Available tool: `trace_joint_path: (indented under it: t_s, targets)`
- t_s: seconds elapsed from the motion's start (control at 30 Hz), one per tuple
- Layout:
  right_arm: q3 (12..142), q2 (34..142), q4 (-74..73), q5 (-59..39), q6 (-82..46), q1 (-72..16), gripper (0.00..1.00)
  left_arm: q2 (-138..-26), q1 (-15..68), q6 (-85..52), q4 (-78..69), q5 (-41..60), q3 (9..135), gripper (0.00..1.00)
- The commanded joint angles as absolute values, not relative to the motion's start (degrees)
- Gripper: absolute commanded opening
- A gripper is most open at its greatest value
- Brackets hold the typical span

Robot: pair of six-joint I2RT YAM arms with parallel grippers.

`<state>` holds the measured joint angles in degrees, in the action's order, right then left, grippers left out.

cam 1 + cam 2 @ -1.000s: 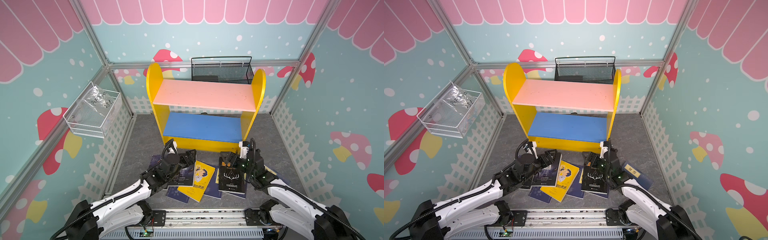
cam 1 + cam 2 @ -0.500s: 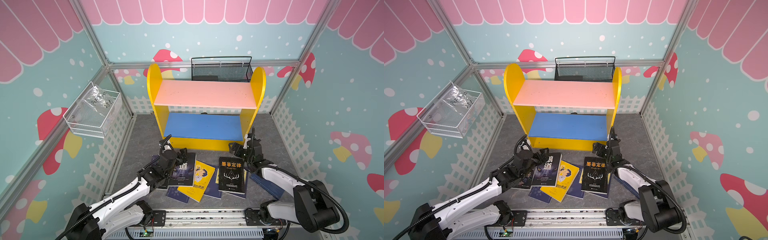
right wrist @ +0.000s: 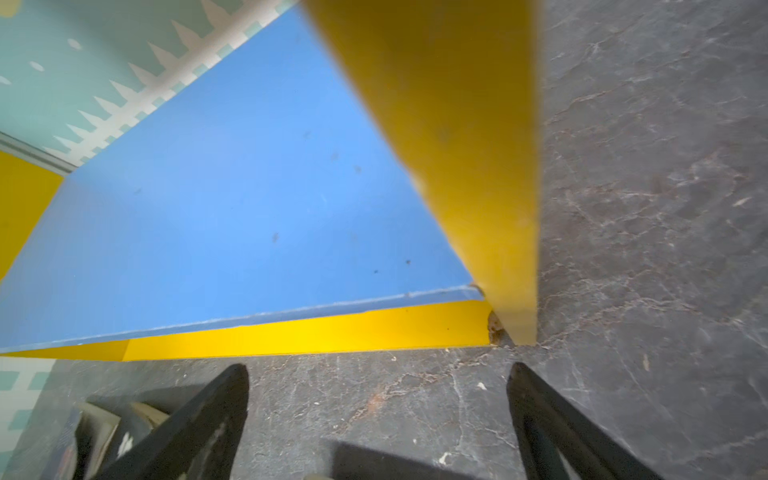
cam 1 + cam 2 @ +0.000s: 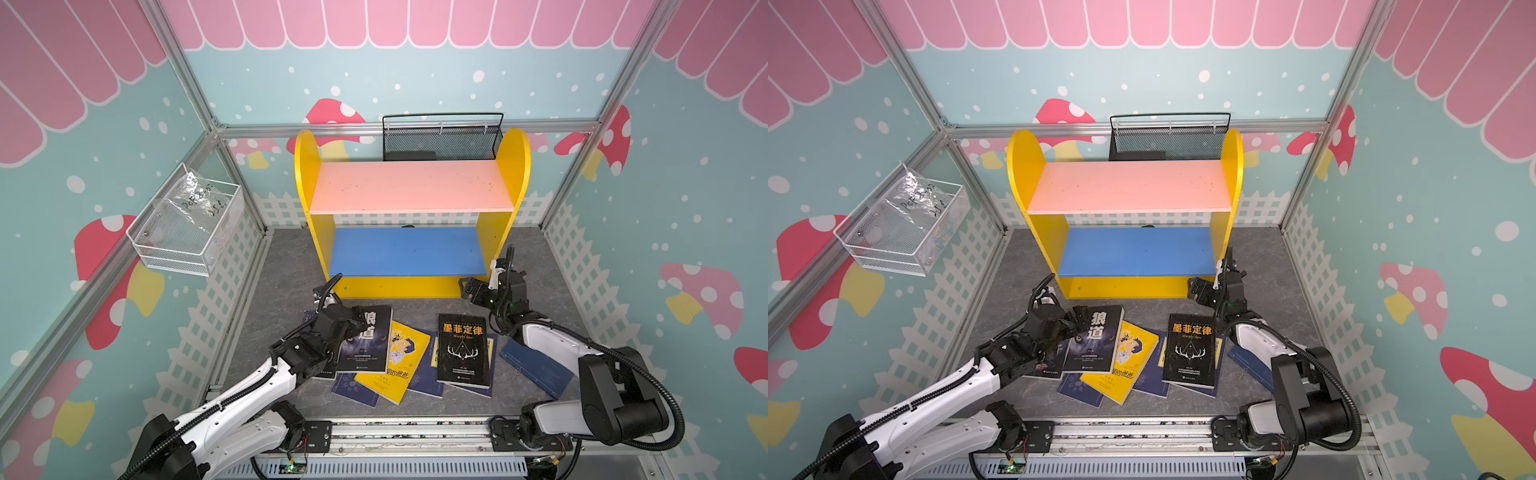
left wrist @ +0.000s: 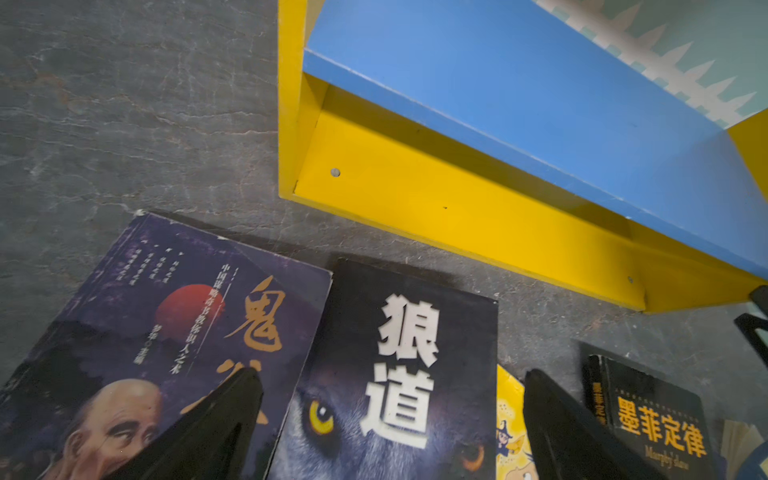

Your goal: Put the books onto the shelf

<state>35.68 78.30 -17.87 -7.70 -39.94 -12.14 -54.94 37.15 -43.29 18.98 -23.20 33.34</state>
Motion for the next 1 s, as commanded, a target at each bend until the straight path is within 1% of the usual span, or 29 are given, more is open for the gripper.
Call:
trace_joint_path:
  t_s: [0.0, 0.17, 0.23, 0.37, 0.43, 0.5, 0.57, 0.67, 0.73, 0.83, 0.97]
  targets:
    - [34.1, 74.3, -19.5, -13.3, -46.6, -13.8, 0.98, -54.4, 36.7, -44.8, 25.4, -23.4, 32.6, 1.0]
    - [30.1, 66.9, -14.0, -8.8, -53.3, -23.9, 0.98, -55.3, 36.7, -45.4, 25.3, -19.8, 30.3, 1.0]
    - [29.7, 65.0, -11.7, -7.0, -55.9, -28.5, 0.98, -56.4, 36.7, -45.6, 25.0, -16.3, 29.4, 1.0]
    - [27.8, 65.4, -15.4, -7.7, -59.7, -34.8, 0.98, -57.6, 36.7, -44.5, 23.2, -11.2, 27.8, 0.99]
    - [27.4, 67.9, -16.2, -6.9, -61.6, -36.8, 0.98, -57.4, 36.7, -43.9, 21.9, -8.6, 27.1, 0.99]
    - [26.8, 70.8, -20.1, -7.7, -63.2, -39.0, 0.95, -56.9, 36.8, -44.0, 19.9, -6.2, 25.9, 0.99]
    - [27.0, 73.7, -25.3, -8.1, -64.2, -41.6, 0.95, -56.4, 36.7, -45.3, 17.4, -4.8, 23.9, 0.99]
    - [30.4, 80.6, -28.4, -10.5, -64.5, -44.1, 0.94, -56.6, 36.8, -46.5, 12.7, -2.8, 20.9, 0.99]
    - [33.6, 85.8, -28.5, -12.4, -64.5, -44.8, 0.89, -57.9, 36.7, -47.3, 11.9, -3.7, 20.4, 0.99]
    - [36.4, 92.6, -31.6, -13.0, -64.3, -45.2, 0.88, -59.7, 36.7, -48.0, 10.7, -4.0, 19.8, 0.99]
    - [40.7, 98.4, -32.6, -12.7, -61.3, -45.3, 0.84, -60.4, 36.8, -48.5, 6.7, -3.1, 17.7, 0.99]
